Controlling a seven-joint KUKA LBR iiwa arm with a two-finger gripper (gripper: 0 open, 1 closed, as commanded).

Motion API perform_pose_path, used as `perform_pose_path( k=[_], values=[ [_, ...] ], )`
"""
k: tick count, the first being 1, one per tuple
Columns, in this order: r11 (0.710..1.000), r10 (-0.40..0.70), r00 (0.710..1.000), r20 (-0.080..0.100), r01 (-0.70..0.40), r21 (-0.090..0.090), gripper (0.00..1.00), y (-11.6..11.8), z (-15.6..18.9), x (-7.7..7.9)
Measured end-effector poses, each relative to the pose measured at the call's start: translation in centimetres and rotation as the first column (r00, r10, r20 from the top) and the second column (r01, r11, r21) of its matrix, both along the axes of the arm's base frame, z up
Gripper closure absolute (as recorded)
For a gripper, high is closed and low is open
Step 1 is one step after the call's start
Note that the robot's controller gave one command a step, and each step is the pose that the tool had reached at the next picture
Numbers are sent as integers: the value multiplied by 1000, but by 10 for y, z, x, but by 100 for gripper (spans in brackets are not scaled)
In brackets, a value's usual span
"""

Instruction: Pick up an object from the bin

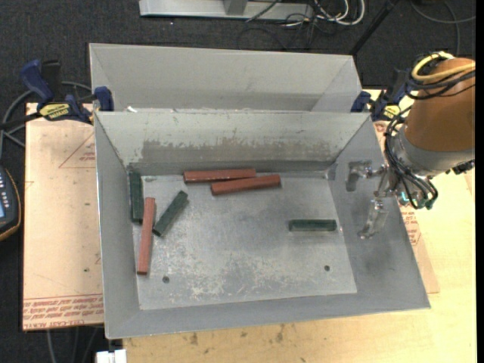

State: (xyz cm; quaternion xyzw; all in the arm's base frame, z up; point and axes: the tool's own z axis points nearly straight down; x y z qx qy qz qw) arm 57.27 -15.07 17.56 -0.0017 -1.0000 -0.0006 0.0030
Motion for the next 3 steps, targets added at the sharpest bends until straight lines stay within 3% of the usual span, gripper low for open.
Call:
perform_pose_path(
  k=[1,2,3],
  values=[
    [986,-168,986,2,168,2,0,45,-109,10],
    [976,-217,976,9,217,1,0,65,-74,3],
    [920,-392,920,9,392,1,0,68,-62,4]
  ],
)
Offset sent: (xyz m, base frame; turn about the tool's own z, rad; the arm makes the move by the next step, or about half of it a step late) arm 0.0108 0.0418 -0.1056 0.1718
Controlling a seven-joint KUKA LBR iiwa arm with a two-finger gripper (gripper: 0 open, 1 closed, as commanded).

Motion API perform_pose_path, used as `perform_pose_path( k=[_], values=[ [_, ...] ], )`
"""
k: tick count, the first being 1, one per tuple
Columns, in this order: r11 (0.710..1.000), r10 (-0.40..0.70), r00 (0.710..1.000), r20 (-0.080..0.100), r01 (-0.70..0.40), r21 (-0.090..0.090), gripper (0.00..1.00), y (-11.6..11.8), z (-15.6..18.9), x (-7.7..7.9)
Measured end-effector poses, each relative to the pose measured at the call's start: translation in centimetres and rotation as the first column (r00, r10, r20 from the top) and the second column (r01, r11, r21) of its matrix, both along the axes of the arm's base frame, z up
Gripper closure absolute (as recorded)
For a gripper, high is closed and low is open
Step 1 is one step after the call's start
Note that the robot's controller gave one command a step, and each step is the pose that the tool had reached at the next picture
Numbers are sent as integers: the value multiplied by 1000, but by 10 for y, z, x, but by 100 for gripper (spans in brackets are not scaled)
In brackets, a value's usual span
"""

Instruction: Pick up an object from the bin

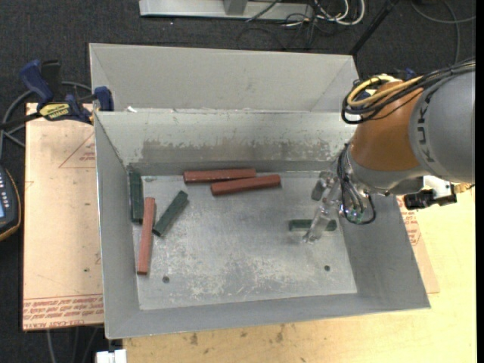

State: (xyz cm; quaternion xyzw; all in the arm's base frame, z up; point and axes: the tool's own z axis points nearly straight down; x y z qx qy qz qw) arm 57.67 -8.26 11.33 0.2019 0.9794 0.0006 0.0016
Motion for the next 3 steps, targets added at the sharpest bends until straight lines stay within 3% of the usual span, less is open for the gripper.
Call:
perform_pose_path(
  k=[1,2,3],
  values=[
    [994,-106,994,-6,106,1,0,3,-45,-4],
    [995,-104,995,-3,104,0,0,3,-45,-4],
    [995,-103,995,-1,103,-1,100,3,-44,-3]
  ],
)
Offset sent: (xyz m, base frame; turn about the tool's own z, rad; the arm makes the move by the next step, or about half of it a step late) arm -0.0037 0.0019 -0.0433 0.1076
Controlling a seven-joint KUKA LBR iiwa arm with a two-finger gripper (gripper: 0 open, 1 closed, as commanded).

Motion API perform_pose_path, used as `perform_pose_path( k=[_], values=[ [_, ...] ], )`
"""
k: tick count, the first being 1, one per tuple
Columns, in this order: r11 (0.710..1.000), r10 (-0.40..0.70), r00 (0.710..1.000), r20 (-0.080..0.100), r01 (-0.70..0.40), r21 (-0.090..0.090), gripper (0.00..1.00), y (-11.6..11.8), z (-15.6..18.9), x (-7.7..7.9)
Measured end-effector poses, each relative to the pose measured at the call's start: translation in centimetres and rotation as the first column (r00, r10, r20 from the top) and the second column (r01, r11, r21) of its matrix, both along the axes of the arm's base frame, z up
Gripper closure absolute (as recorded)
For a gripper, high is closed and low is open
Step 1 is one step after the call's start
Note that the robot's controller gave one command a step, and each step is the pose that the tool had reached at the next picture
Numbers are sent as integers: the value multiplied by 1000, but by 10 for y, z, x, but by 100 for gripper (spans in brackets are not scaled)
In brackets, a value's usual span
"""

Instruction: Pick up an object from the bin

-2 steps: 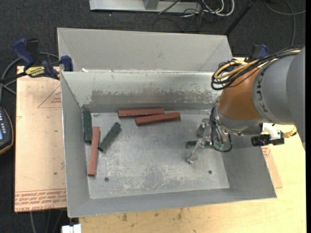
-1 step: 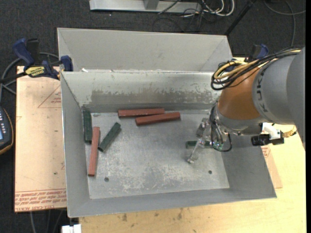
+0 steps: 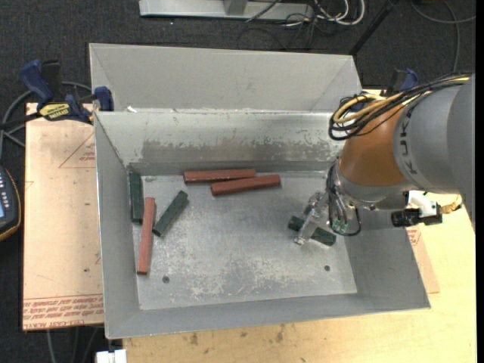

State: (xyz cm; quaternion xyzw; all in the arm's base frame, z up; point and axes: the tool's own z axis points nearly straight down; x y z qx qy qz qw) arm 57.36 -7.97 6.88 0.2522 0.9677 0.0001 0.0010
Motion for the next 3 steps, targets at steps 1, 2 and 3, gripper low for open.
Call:
perform_pose_path(
  k=[1,2,3],
  values=[
    [1000,3,1000,8,-3,0,100,0,85,3],
    [1000,5,1000,2,-5,0,100,1,96,4],
    [1000,7,1000,4,-7,0,100,1,129,5]
  ],
)
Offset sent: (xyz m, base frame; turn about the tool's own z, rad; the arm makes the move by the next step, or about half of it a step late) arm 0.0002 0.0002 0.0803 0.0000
